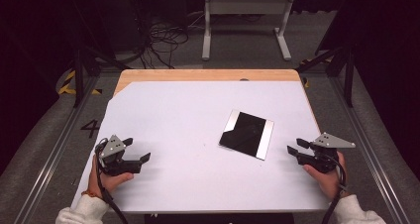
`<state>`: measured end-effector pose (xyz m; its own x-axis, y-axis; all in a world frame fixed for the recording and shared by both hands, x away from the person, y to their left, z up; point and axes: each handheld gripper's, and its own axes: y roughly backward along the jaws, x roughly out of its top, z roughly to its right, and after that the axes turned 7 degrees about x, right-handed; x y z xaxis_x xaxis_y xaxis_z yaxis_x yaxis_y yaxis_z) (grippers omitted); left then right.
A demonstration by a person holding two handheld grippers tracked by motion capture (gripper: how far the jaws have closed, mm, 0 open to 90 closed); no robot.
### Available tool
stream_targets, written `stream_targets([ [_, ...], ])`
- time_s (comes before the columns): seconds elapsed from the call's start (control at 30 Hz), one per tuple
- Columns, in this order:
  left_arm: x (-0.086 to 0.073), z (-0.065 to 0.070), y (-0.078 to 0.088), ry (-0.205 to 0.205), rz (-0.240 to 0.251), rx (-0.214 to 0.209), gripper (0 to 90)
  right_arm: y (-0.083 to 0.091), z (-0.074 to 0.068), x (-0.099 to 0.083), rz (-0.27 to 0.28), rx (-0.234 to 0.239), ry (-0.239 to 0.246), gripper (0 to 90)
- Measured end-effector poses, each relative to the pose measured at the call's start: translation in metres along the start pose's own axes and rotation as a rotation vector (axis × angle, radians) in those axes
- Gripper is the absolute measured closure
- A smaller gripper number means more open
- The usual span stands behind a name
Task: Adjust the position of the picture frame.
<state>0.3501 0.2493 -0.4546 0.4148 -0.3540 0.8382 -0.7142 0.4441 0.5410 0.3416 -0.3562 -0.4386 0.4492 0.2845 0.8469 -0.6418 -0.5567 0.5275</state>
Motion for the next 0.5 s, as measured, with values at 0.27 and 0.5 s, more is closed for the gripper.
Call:
stream_targets([
  [0.27, -0.005, 0.006, 0.004, -0.061, -0.075, -0.022, 48.2, -0.013, -0.001, 0.006, -0.04, 0.019, 0.002, 77.5],
  [0.5, -0.008, 0.0, 0.011, -0.066, -0.074, -0.021, 78.9, -0.028, 0.001, 0.014, -0.061, 0.005, -0.019, 87.5],
])
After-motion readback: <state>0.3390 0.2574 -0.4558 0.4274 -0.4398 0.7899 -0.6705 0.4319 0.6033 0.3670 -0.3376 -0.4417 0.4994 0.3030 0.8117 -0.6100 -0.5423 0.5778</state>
